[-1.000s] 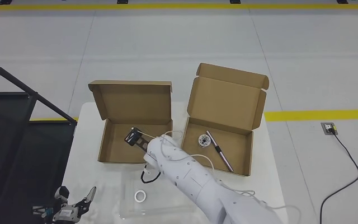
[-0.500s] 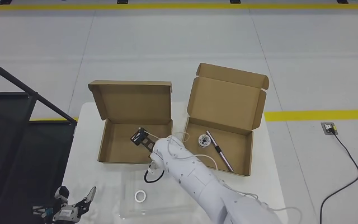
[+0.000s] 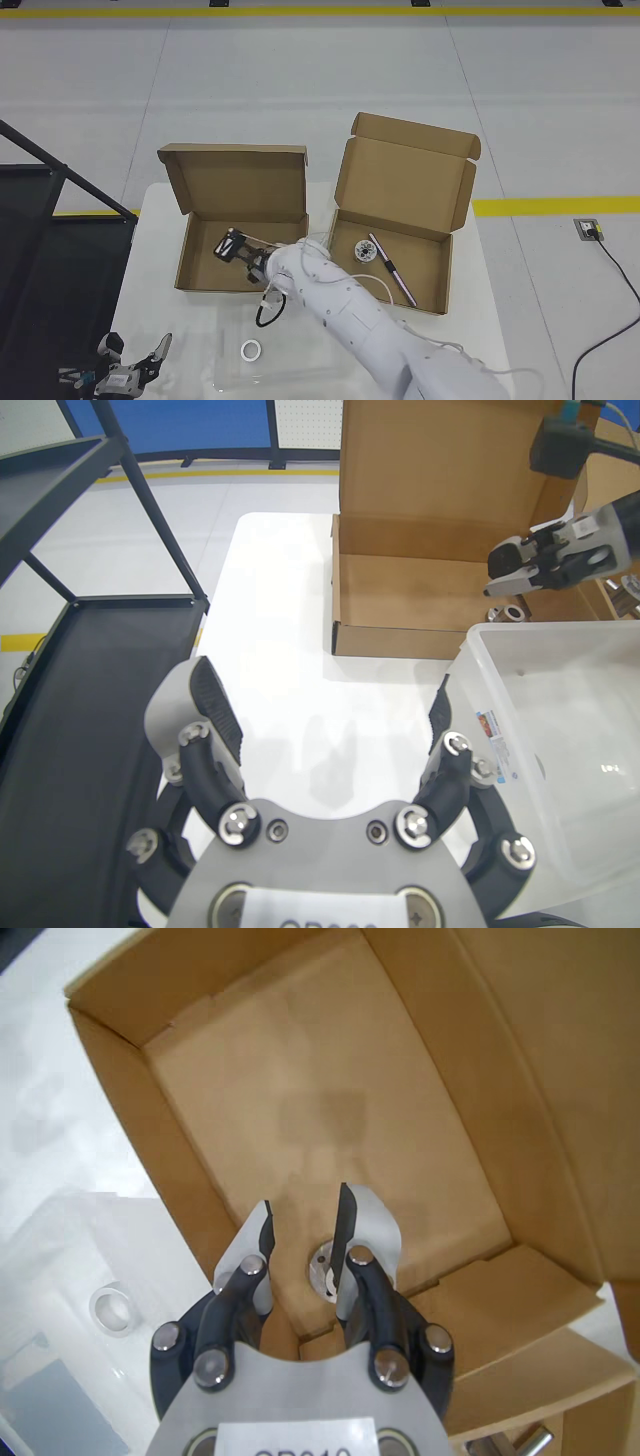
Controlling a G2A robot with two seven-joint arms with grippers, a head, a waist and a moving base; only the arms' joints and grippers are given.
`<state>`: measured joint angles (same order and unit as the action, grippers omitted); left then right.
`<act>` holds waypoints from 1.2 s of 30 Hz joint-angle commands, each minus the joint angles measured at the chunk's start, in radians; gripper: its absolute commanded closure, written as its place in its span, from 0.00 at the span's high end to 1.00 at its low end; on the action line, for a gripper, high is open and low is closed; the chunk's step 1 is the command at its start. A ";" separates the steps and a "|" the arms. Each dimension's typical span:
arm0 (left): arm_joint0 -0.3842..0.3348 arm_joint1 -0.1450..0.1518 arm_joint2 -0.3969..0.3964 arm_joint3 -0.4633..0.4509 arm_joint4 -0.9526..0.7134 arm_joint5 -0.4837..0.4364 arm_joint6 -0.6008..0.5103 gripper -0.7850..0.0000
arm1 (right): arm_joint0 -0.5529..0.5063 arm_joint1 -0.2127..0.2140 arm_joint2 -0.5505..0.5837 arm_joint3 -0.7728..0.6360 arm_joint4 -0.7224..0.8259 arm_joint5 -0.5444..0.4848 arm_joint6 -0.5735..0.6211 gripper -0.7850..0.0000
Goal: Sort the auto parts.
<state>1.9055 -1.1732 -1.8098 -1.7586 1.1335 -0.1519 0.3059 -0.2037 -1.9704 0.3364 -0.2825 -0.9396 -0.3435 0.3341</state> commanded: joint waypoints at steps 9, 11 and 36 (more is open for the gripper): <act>0.000 0.000 0.000 0.000 0.000 0.000 0.000 1.00 | -0.013 0.085 -0.006 -0.079 -0.153 -0.245 -0.330 0.40; 0.000 0.000 0.000 0.000 0.000 0.000 0.000 1.00 | -0.015 0.102 -0.008 -0.112 -0.187 -0.282 -0.362 0.41; 0.000 0.000 0.000 0.000 0.000 0.000 0.000 1.00 | -0.179 0.318 0.011 -0.713 -0.560 -0.582 -0.179 0.92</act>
<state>1.9055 -1.1732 -1.8098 -1.7586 1.1335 -0.1519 0.3059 -0.3714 -1.6543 0.3396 -0.9865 -1.5147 -0.9303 0.1208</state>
